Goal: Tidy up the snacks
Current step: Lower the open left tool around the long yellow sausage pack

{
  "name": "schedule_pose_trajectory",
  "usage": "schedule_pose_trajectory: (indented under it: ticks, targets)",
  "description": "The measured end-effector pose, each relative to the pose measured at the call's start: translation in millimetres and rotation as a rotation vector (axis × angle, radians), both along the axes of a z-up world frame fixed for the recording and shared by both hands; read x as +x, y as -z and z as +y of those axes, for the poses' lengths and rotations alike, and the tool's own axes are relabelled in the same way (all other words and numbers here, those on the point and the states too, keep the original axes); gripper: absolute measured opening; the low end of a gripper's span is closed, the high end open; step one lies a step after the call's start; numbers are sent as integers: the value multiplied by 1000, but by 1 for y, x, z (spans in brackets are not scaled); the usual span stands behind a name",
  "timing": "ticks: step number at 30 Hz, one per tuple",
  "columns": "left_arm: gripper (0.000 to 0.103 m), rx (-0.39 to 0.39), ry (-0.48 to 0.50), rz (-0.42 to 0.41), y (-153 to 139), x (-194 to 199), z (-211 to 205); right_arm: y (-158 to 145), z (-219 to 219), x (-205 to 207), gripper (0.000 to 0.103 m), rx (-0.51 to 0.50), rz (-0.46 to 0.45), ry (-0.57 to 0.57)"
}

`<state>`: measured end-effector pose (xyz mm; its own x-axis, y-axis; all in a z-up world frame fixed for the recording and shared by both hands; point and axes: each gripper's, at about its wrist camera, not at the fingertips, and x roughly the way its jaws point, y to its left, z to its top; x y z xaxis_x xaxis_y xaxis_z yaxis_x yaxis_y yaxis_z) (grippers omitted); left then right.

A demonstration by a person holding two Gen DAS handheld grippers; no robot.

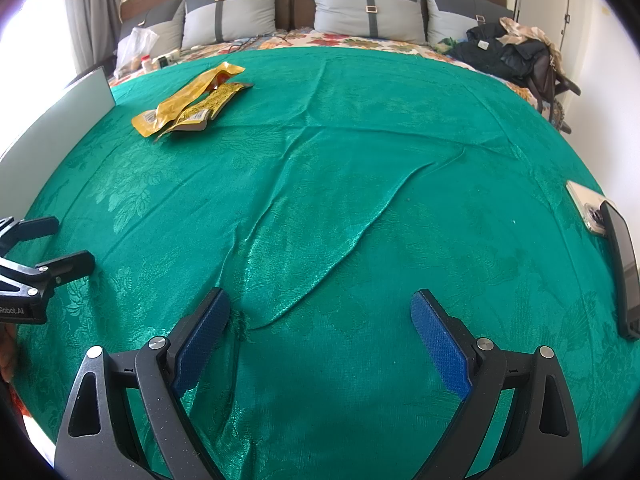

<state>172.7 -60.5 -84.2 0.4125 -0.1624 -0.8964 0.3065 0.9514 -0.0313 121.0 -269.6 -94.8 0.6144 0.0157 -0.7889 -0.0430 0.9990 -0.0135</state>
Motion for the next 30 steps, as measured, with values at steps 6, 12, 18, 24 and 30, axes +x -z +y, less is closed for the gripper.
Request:
schedule_pose_trajectory:
  ticks: [6,12,18,24,30]
  targets:
    - [102,-66,-44,-42,-35,67,9,0,1,0,94,0,1,0]
    - [101,-81,-61,-2,-36,157,-11,1,2,1,94,0,3,-2]
    - [78,-108,-249,65,-5,200,3,1,2,1,95,1,4,-5]
    - [38,-118,-190,46,-8,169,16,1,4,5,95,1,5,-16]
    - [38,-157,-239,111,-11,83,60,1,4,6,95,1,5,-17]
